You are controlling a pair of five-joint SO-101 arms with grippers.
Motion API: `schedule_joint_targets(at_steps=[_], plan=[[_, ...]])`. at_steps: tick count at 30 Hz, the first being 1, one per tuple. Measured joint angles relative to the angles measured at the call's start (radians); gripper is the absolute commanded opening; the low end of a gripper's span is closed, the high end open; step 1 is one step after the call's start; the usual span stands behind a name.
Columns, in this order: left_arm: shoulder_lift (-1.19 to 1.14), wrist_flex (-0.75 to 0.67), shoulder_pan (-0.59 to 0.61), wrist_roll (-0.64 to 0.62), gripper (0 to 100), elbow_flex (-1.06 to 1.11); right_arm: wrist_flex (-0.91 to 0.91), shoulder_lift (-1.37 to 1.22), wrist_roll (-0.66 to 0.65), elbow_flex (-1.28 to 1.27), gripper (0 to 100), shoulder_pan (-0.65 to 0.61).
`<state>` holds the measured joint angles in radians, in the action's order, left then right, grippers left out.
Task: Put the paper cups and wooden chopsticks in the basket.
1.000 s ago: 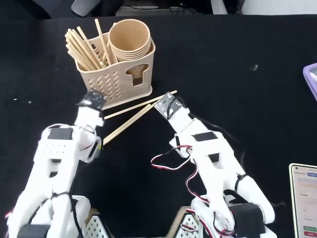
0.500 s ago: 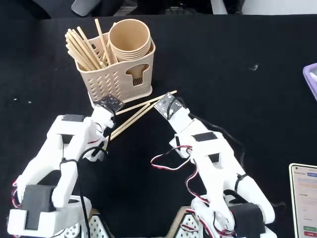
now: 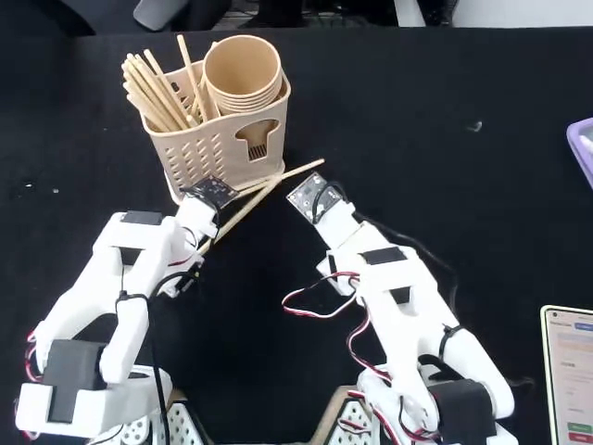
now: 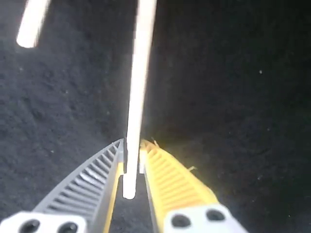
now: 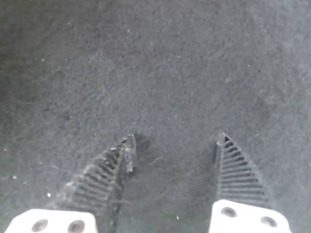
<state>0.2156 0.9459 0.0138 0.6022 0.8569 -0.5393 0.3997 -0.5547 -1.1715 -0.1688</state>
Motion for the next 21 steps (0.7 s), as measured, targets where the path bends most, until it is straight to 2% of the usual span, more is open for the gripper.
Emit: schedule_joint_targets(at_steps=[5,11,16,21], plan=[[0.000,0.106,0.000,0.008,3,-0.026,0.000,0.000,0.000,-0.009,26.5,0.000],[0.031,0.284,0.002,0.126,3,-0.057,0.000,0.000,0.000,-0.009,26.5,0.000],[0.187,0.453,0.002,0.252,3,-0.057,0.023,0.000,0.005,-0.009,26.5,0.002],[0.453,0.614,0.002,0.292,3,-0.107,0.049,0.000,0.117,-0.009,26.0,0.054]])
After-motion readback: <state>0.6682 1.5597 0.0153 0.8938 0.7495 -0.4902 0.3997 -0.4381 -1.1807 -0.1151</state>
